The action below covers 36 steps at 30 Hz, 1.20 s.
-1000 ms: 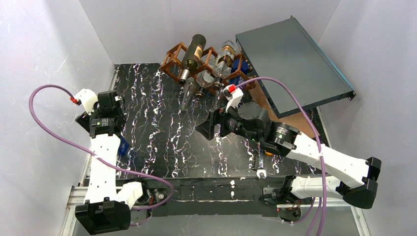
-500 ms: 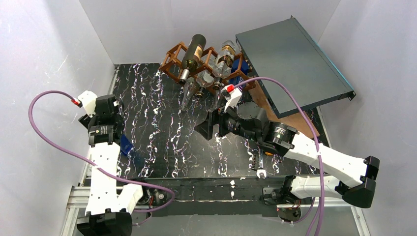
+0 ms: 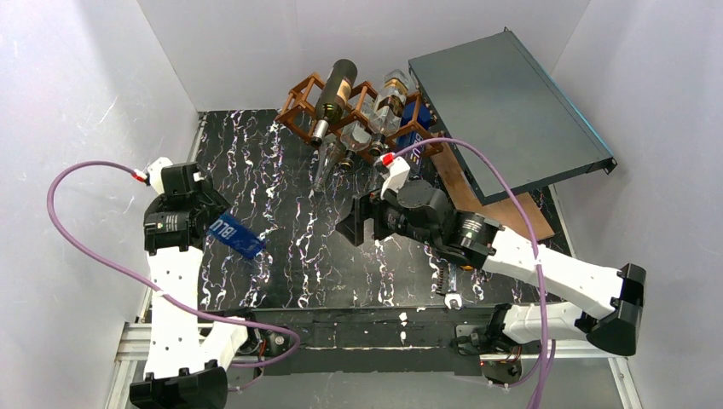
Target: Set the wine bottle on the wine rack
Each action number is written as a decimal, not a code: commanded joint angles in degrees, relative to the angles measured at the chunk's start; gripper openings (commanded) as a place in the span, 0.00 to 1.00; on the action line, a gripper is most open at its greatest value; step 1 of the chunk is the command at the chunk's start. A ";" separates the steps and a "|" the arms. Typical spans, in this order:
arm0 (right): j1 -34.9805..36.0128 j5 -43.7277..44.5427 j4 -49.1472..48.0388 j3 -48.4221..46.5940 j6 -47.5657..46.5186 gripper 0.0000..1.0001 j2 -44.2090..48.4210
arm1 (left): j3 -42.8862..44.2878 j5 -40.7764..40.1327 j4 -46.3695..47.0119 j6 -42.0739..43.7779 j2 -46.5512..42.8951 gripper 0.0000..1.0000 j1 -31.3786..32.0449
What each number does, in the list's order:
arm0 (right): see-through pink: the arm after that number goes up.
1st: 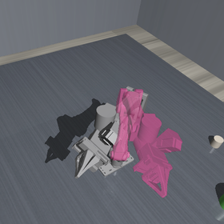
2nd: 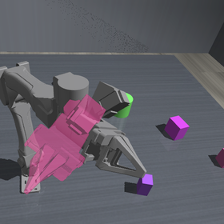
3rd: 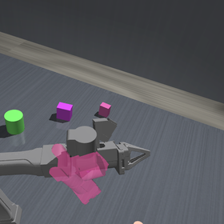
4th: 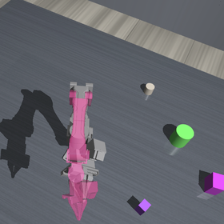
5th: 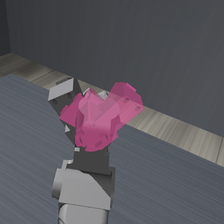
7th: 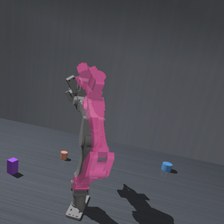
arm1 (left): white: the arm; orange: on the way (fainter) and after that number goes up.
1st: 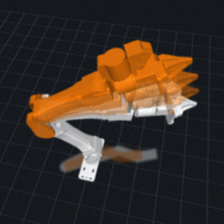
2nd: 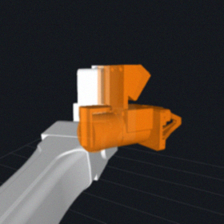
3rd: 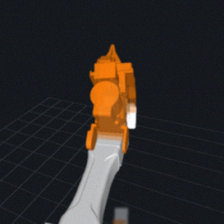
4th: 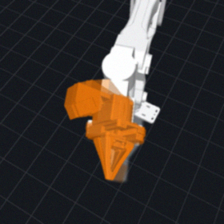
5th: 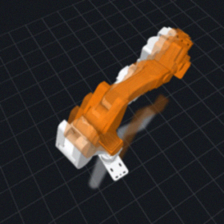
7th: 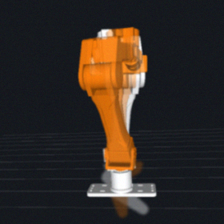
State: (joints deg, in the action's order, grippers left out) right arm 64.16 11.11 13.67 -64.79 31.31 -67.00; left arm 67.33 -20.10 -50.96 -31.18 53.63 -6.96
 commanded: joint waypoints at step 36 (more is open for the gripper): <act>5.80 12.88 8.83 -0.38 -7.64 1.00 -8.50 | -43.21 46.01 27.54 -64.46 14.78 0.00 2.50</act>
State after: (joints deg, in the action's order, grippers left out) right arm 69.52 22.59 23.07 -64.79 24.80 -76.34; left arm 26.35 27.86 -27.77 -91.85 68.93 -4.97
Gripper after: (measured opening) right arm 0.997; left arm 0.598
